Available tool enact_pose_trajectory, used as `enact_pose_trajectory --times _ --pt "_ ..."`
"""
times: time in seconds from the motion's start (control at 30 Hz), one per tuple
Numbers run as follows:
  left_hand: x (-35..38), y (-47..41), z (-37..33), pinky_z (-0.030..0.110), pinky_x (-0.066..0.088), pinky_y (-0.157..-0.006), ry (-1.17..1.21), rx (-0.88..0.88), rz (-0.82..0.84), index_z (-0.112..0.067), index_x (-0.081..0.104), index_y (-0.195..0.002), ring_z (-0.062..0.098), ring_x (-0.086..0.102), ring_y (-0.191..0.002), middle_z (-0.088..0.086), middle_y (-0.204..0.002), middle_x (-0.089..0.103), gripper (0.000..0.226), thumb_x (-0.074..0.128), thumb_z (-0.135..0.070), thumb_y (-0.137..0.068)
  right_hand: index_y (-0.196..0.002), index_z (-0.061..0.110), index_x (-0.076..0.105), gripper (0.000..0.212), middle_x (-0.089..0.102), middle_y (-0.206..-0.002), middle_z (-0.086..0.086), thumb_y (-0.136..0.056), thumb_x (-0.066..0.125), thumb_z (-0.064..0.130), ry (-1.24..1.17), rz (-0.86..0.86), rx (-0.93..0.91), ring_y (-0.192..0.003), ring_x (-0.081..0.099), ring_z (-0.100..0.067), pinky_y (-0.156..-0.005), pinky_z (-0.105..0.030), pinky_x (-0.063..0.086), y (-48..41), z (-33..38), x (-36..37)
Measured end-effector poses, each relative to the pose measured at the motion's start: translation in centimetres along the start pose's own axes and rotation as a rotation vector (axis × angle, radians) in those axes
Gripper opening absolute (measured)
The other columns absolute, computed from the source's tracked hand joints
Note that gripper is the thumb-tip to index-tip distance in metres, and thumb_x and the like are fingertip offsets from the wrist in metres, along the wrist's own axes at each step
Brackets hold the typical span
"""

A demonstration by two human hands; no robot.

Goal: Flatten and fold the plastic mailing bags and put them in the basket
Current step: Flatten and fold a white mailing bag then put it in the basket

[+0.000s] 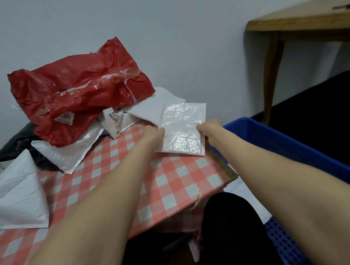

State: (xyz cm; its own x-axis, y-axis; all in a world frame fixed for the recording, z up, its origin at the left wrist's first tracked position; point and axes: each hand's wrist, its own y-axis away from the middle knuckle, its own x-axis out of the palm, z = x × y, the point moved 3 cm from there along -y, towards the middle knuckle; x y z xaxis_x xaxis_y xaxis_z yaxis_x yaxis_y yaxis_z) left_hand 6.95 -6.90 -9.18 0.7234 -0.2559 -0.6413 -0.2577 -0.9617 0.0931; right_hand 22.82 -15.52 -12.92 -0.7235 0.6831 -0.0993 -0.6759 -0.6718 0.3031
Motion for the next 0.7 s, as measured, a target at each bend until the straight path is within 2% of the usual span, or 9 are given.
enact_pose_trajectory --times 0.1,0.2,0.3,0.37,0.47,0.53,0.6,0.63,0.7 --pt "2.4 -0.5 -1.7 0.028 0.047 -0.085 0.004 0.075 0.035 0.000 0.065 -0.112 0.025 0.061 -0.094 0.012 -0.114 0.066 0.028 0.060 -0.018 -0.091 -0.124 -0.002 0.057 0.037 0.062 -0.108 -0.017 -0.088 0.057 0.007 -0.010 -0.092 0.002 -0.088 0.056 -0.025 -0.091 -0.042 0.054 -1.0 -1.0 -3.4" --pt "5.0 0.3 -4.2 0.032 0.047 -0.090 -0.062 0.158 0.042 -0.003 0.067 -0.110 0.029 0.062 -0.103 0.014 -0.114 0.066 0.024 0.059 -0.016 -0.091 -0.119 -0.001 0.057 0.033 0.063 -0.111 -0.015 -0.087 0.058 0.008 -0.003 -0.186 0.039 -0.091 0.058 -0.023 -0.088 -0.038 0.054 -1.3 -2.1 -6.9" --pt "7.9 0.3 -5.6 0.035 0.048 -0.090 -0.072 0.190 0.075 -0.002 0.069 -0.103 0.031 0.062 -0.106 0.016 -0.112 0.067 0.020 0.056 -0.011 -0.091 -0.100 0.006 0.054 0.017 0.056 -0.089 -0.005 -0.086 0.062 0.011 -0.034 -0.294 0.095 -0.077 0.053 -0.017 -0.065 -0.025 0.046 -1.2 -3.9 -10.3" --pt "10.2 0.2 -6.2 0.035 0.049 -0.087 -0.098 0.196 0.114 -0.003 0.070 -0.091 0.029 0.063 -0.102 0.015 -0.102 0.069 0.017 0.054 -0.008 -0.091 -0.094 0.007 0.052 0.018 0.053 -0.083 -0.005 -0.085 0.065 0.015 -0.064 -0.329 0.116 -0.064 0.046 -0.014 -0.052 -0.023 0.039 -1.4 -5.2 -12.1" --pt "12.9 0.8 -7.2 0.033 0.049 -0.079 -0.154 0.198 0.143 -0.013 0.051 -0.058 0.026 0.057 -0.083 0.007 -0.071 0.055 0.032 0.048 -0.001 -0.088 -0.087 0.007 0.053 0.015 0.055 -0.076 -0.007 -0.084 0.066 0.013 -0.096 -0.368 0.168 -0.053 0.043 -0.014 -0.044 -0.024 0.034 -1.6 -7.0 -14.2" --pt "14.7 1.0 -7.7 0.032 0.044 -0.069 -0.195 0.209 0.163 -0.014 0.041 -0.053 0.021 0.050 -0.077 0.009 -0.064 0.049 0.037 0.044 0.004 -0.085 -0.089 0.006 0.055 0.009 0.056 -0.069 -0.005 -0.087 0.063 0.010 -0.151 -0.386 0.209 -0.047 0.047 -0.011 -0.039 -0.022 0.035 -1.7 -8.2 -15.3" --pt "16.6 1.2 -7.8 0.032 0.042 -0.068 -0.242 0.218 0.220 -0.011 0.044 -0.055 0.023 0.057 -0.083 0.015 -0.073 0.058 0.034 0.043 0.005 -0.085 -0.089 0.004 0.054 0.004 0.061 -0.073 -0.007 -0.092 0.056 0.005 -0.240 -0.407 0.277 -0.047 0.057 -0.011 -0.045 -0.023 0.047 -2.1 -9.6 -16.2" --pt "17.5 1.2 -7.7 0.031 0.041 -0.069 -0.257 0.219 0.253 -0.007 0.052 -0.061 0.024 0.059 -0.087 0.017 -0.084 0.063 0.028 0.042 0.004 -0.085 -0.085 0.002 0.050 0.009 0.062 -0.074 -0.010 -0.094 0.052 0.003 -0.287 -0.424 0.315 -0.046 0.061 -0.014 -0.051 -0.024 0.052 -2.3 -10.2 -16.6" --pt "19.4 1.0 -7.6 0.032 0.043 -0.072 -0.297 0.222 0.294 -0.001 0.063 -0.080 0.030 0.061 -0.094 0.020 -0.107 0.065 0.021 0.043 0.001 -0.086 -0.077 0.000 0.041 0.018 0.062 -0.071 -0.015 -0.095 0.045 -0.003 -0.340 -0.452 0.387 -0.041 0.062 -0.019 -0.051 -0.024 0.054 -2.6 -11.9 -17.3"
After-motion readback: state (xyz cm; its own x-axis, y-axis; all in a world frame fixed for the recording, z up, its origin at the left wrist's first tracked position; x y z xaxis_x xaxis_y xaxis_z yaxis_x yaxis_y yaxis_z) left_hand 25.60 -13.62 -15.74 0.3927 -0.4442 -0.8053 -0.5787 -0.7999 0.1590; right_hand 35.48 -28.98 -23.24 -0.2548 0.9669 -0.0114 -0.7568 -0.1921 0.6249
